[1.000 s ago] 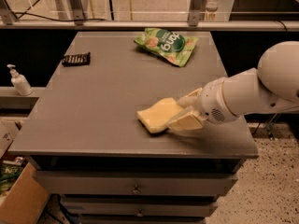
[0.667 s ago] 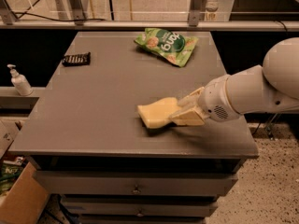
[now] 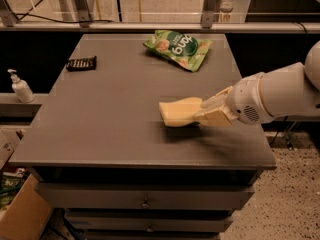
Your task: Move sponge near green rice chip bag
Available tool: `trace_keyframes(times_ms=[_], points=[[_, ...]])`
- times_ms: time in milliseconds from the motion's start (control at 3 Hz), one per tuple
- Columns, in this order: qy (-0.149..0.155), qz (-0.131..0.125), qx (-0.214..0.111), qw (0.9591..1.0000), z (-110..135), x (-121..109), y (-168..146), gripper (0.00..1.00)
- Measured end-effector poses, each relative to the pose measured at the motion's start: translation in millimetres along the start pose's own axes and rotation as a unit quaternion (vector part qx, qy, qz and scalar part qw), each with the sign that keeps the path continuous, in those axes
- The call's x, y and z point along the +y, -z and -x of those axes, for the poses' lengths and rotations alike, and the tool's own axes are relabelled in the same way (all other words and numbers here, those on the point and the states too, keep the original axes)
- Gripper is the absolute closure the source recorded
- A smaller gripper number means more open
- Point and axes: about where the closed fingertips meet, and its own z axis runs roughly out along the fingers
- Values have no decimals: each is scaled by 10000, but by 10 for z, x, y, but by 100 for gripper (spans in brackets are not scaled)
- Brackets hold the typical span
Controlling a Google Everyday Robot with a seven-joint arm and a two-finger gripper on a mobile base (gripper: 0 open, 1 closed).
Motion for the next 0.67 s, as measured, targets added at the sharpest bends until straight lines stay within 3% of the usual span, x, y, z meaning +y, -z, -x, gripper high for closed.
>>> trace_keyframes(times_ms=[667], points=[[-281, -611, -191, 9976, -125, -535, 510, 100]])
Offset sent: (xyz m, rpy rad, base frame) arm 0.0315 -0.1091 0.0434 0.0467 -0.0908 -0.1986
